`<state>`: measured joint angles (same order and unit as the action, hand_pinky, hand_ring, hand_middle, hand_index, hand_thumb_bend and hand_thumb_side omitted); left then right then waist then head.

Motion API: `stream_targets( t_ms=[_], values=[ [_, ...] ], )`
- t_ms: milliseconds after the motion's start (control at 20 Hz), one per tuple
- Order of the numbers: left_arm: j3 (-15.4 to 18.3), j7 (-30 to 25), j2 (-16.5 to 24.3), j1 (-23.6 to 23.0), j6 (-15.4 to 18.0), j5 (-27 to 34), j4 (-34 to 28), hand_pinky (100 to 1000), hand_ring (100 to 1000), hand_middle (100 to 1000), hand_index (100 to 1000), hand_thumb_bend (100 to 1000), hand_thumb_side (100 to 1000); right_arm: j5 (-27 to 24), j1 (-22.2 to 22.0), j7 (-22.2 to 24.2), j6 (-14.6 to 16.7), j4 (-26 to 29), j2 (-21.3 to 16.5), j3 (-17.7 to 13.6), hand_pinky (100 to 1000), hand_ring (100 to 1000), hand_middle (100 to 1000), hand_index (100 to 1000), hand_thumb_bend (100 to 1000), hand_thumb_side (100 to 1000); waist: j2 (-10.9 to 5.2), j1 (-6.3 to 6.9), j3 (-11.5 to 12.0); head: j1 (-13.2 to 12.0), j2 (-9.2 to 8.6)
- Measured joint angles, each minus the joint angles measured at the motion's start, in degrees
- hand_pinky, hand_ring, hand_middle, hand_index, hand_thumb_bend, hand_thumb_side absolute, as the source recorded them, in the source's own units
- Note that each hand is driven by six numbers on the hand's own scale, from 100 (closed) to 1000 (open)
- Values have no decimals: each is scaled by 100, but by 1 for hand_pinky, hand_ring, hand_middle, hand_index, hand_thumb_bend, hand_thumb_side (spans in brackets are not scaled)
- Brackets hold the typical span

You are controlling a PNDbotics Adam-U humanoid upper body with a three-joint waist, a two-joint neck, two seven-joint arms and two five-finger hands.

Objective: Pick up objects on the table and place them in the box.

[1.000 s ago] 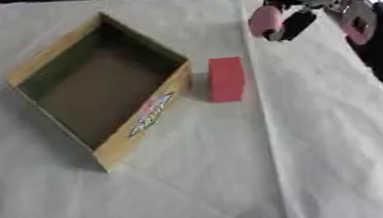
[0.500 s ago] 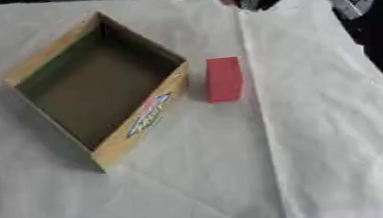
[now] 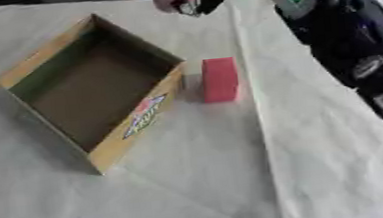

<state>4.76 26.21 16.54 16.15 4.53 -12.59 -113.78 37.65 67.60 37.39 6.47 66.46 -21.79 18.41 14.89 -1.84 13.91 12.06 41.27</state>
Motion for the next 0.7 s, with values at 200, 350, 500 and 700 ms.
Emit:
stream_targets(
  t_ms=[200, 350, 500, 700],
  values=[
    [-23, -18, 0, 25, 21, 23, 0, 628, 791, 1000, 756, 336, 1000, 14, 97, 86, 40, -30, 369, 47, 735, 666, 592, 727, 100, 332, 0, -1, 45, 84, 0],
    [-32, -23, 0, 54, 30, 46, 0, 628, 791, 1000, 756, 335, 1000, 65, 111, 133, 68, -116, 620, 81, 734, 665, 592, 728, 100, 341, 0, -2, 76, 142, -1],
    [-33, -31, 0, 62, 41, 51, 0, 629, 791, 1000, 756, 334, 1000, 157, 136, 144, 80, -248, 859, 93, 735, 667, 594, 729, 100, 344, 2, -5, 110, 184, -2],
    [-34, -39, -4, 102, 54, 64, 0, 628, 791, 1000, 756, 335, 1000, 406, 149, 111, 113, -512, 1160, 84, 738, 674, 597, 729, 100, 348, 12, -5, 145, 233, -5]
  ],
)
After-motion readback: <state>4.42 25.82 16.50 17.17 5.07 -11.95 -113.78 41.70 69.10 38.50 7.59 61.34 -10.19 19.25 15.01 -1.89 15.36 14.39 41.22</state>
